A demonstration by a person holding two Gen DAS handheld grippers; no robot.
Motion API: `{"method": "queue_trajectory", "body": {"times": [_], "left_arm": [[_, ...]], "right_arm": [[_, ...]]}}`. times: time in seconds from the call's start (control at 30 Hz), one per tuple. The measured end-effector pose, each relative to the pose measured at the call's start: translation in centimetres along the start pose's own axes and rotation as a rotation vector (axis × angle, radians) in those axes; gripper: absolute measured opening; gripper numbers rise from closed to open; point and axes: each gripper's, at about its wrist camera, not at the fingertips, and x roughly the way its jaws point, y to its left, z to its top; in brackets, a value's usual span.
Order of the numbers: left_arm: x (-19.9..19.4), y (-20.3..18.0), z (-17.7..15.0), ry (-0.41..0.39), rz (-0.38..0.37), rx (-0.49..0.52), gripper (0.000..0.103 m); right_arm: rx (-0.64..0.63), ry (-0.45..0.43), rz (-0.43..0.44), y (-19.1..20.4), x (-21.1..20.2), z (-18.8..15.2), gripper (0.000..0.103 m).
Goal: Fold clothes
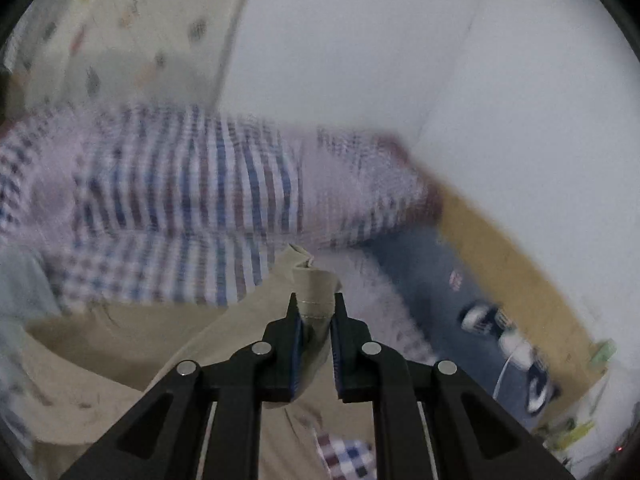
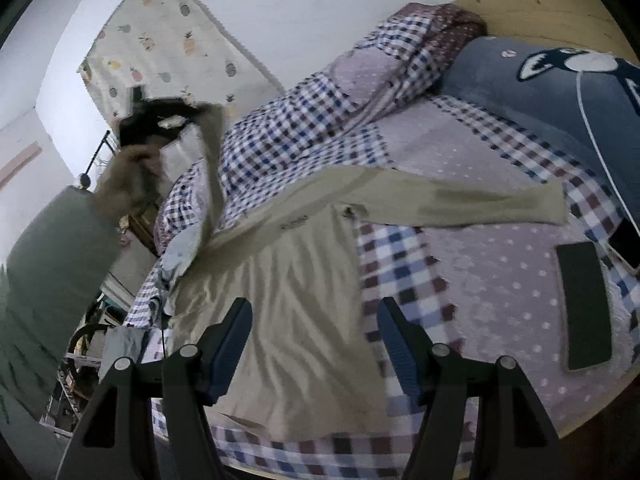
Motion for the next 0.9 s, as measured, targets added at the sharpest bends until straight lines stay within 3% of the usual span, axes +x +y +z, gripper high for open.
{"method": "queue_trajectory", "body": {"times": [0.1,0.17,0.23,0.3,0.4,0.53,0.63,0.8,0.9], "left_arm": [[7.4,-0.9,-4.2,0.160,0.023,-0.030,0.022],[11.0,-1.2,-6.8,0.244,0.012,-0.063,0.053],[13.8,-1.2,-8.9,0.345,-0.040,-0.113,0.067],[15.0,-1.2,-10.1,0.399,-0.064,-0.136,0.068],[14.0,-1.1,-10.2,0.402,-0.084,-0.126,0.068],[8.1,2.7,-7.9,0.297,-0.153,-0.129,0.073],[0.3,8.1,-5.8,0.137,-0.103,-0.124,0.077],[-17.1,20.1,-4.2,-0.227,0.166,-0.214,0.080],[-27.1,23.9,-5.0,-0.391,0.352,-0.230,0.082]], "right_arm": [[0.016,0.002,0.008,-1.3,-0.2,-0.3,0.069],[0.023,0.003,0.011,-2.1,-0.2,-0.5,0.069],[0.032,0.007,0.008,-2.8,-0.2,-0.9,0.069],[0.042,0.010,0.005,-3.5,-0.1,-1.4,0.069],[0.063,0.015,-0.005,-4.6,0.2,-1.9,0.069],[0.057,0.016,-0.014,-5.2,0.3,-2.0,0.069],[0.050,0.011,-0.019,-5.2,0.4,-1.9,0.069],[0.024,0.005,-0.019,-4.3,1.4,-1.2,0.069],[-0.011,0.001,-0.017,-2.9,2.0,-0.4,0.069]]}}
